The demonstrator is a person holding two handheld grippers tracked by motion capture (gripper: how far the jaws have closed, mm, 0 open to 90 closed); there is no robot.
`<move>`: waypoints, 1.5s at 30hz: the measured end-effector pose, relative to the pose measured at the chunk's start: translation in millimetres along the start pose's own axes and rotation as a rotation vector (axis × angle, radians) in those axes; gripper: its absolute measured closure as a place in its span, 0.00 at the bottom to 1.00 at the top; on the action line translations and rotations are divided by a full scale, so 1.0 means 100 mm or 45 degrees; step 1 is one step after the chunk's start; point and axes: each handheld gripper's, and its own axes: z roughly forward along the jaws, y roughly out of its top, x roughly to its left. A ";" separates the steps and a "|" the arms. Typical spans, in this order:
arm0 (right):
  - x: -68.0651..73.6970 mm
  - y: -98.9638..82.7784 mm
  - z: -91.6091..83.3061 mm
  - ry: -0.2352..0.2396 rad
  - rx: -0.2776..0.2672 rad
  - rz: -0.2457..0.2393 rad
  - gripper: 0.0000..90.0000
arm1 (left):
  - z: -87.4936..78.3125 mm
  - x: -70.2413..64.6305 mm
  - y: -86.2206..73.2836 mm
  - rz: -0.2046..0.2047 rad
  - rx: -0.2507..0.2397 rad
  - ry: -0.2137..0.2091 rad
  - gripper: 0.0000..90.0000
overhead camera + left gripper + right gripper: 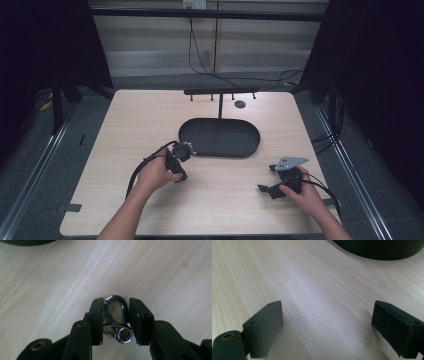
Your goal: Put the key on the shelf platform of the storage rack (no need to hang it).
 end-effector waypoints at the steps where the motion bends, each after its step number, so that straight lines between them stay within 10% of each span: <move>1: 0.00 0.00 0.00 0.000 0.000 0.001 0.11 | 0.00 0.00 0.00 -0.017 -0.003 -0.003 0.73; 19: 0.00 0.00 0.00 0.001 0.000 -0.001 0.11 | -0.10 0.11 0.00 -0.132 0.009 -0.051 0.75; 45: 0.00 0.00 0.00 0.001 0.000 -0.001 0.11 | -0.33 0.16 0.07 -0.156 0.005 -0.040 0.75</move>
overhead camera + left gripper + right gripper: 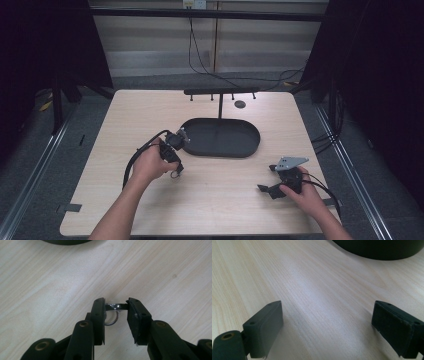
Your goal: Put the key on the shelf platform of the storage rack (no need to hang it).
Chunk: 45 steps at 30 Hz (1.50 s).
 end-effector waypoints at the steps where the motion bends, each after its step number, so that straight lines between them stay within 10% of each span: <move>1: 0.00 0.00 0.00 0.000 0.000 0.000 0.11 | -0.01 0.00 0.00 -0.003 -0.005 -0.002 0.75; 45: 0.00 0.00 0.00 -0.001 -0.001 0.002 0.11 | -0.49 0.08 0.28 -0.020 -0.002 -0.003 0.75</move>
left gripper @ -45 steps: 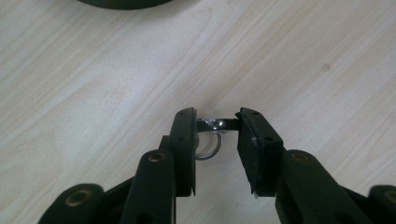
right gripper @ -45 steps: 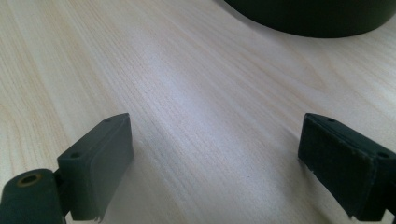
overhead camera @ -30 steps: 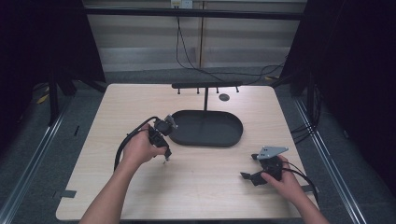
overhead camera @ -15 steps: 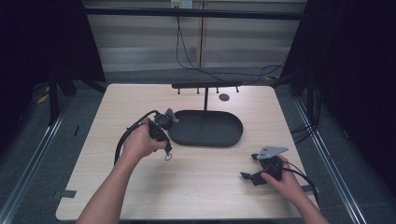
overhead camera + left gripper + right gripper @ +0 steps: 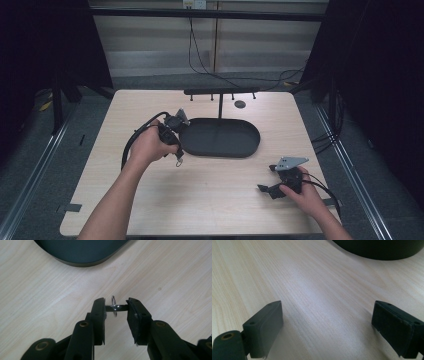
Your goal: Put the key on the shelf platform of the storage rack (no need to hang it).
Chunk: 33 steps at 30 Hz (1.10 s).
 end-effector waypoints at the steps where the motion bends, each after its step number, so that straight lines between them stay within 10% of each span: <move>1: 0.00 0.00 0.00 0.000 0.000 0.001 0.11 | -0.01 0.00 0.01 -0.002 0.005 0.008 0.75; 33: 0.00 0.00 0.00 -0.001 -0.002 -0.003 0.11 | -0.29 0.03 0.38 0.003 -0.013 0.027 0.75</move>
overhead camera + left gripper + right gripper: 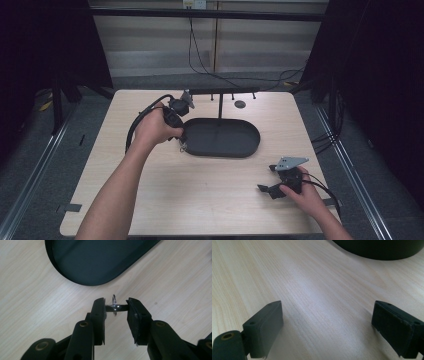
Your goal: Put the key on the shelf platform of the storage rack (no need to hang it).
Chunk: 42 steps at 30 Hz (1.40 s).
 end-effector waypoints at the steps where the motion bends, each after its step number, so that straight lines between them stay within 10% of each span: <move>1: 0.00 0.00 0.00 0.000 0.000 0.000 0.11 | 0.00 0.00 0.01 0.007 0.003 -0.003 0.75; 42: 0.00 0.00 0.00 0.002 -0.001 -0.006 0.11 | 0.27 -0.16 0.53 0.031 0.004 0.004 0.75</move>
